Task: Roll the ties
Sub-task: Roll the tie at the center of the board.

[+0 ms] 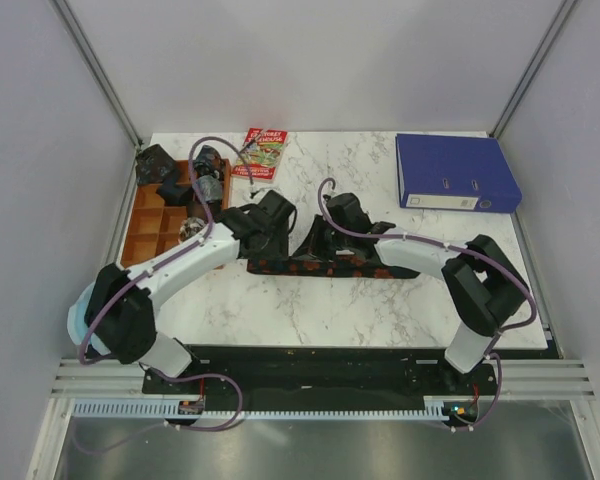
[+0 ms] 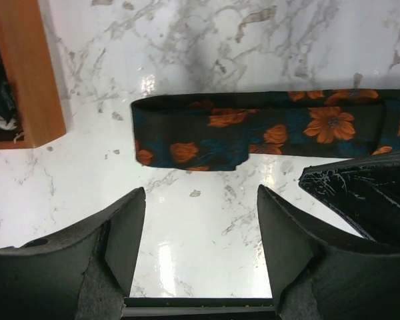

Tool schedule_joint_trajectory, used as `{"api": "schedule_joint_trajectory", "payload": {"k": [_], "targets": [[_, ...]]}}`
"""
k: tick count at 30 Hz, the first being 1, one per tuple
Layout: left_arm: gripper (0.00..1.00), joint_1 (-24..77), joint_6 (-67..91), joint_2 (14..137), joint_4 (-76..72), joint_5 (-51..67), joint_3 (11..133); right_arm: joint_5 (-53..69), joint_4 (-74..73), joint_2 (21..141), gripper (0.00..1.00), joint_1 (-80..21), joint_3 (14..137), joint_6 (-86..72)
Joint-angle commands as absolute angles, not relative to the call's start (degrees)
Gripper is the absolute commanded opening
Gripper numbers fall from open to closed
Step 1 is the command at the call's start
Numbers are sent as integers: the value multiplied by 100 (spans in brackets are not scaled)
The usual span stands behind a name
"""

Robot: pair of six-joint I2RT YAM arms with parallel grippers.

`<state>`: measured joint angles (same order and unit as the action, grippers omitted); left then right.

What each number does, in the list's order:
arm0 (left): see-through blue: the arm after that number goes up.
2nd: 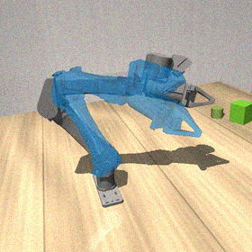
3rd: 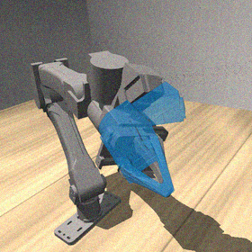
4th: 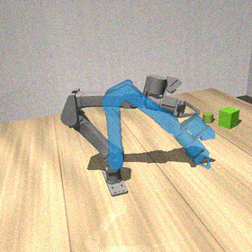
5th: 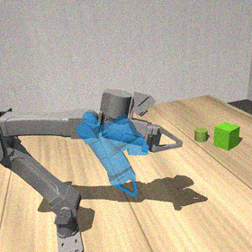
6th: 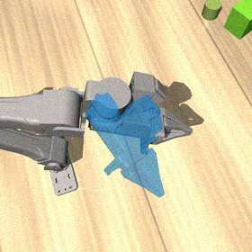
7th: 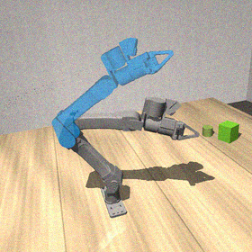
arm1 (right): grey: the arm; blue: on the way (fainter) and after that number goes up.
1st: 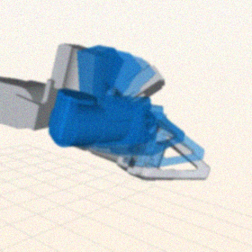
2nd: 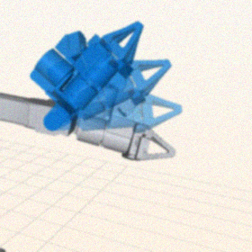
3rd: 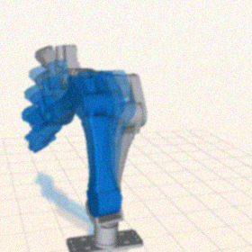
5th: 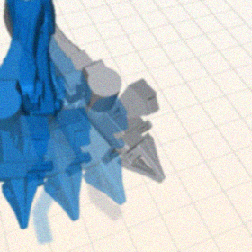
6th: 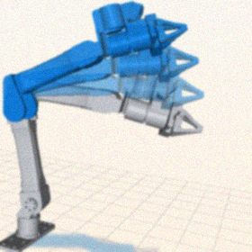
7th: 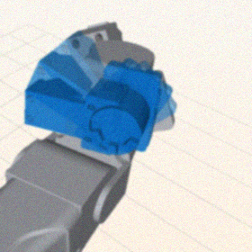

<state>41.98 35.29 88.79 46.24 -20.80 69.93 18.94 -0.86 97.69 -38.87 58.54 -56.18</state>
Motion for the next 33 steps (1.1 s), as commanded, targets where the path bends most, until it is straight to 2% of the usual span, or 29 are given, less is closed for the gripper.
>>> {"api": "schedule_joint_trajectory", "payload": {"k": [1,7,17,33], "targets": [[75,3587,3322,7947,3930,-1557,6084,1802,18,10177,0,-4174,6494,-5739],[76,2690,3243,7260,3314,-642,5142,1916,105,10748,0,-4342,6926,-5801],[73,2505,3393,7594,2682,-704,4721,1907,80,11478,0,-4377,7216,-5590],[67,2382,3261,8235,1407,-53,4281,1775,62,11540,0,-4210,6777,-5440]]}}
